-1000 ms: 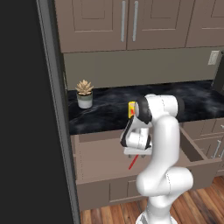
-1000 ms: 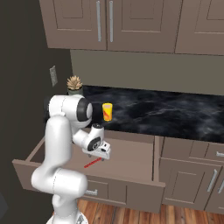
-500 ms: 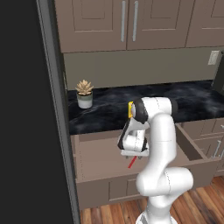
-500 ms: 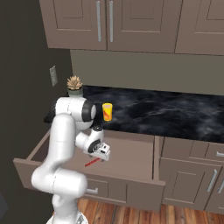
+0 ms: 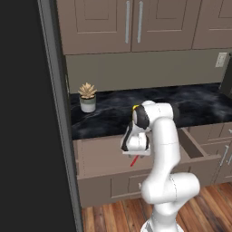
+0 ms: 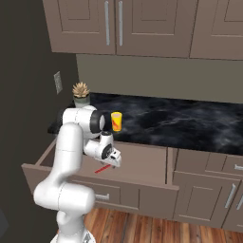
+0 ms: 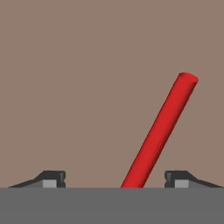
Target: Pick up the straw from the left drawer and put it inside the smoothie cup.
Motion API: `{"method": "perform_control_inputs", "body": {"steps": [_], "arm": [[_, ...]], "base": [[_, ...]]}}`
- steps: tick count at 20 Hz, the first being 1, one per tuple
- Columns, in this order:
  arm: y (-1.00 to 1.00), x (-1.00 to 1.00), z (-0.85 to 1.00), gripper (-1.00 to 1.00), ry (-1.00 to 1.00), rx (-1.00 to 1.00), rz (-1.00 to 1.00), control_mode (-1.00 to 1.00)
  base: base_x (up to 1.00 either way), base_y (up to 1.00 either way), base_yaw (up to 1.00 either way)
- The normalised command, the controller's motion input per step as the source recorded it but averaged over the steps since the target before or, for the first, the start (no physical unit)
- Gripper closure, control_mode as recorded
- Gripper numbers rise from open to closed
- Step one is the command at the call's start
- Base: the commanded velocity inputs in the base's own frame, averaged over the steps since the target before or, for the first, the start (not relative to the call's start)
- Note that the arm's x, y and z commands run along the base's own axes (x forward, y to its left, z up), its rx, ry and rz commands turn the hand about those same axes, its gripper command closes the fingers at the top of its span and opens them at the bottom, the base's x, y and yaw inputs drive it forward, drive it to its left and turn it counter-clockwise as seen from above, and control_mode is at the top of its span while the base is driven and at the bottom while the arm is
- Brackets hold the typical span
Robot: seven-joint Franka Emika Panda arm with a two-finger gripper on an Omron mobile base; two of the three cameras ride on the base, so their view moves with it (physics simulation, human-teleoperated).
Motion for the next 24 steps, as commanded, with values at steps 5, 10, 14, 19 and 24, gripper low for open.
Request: {"method": "perform_control_inputs", "body": {"steps": [5,10,14,19,24], "arm": [[0.02,-0.59,-0.51,1.00,0.12,-0.09,-0.03,-1.00],[-0.01,-0.94,-0.51,1.00,0.05,-0.05,-0.07,-1.00],[0.00,-0.83,-0.32,1.00,0.00,-0.01,-0.08,-1.00],[-0.16,-0.37,0.07,1.00,-0.04,0.00,-0.08,-1.00],[-0.30,-0.04,0.71,1.00,-0.18,0.08,-0.09,-1.00]], "base": [[0.00,0.00,0.00],[0.00,0.00,0.00],[0.00,0.00,0.00],[0.00,0.00,0.00],[0.00,0.00,0.00]]}}
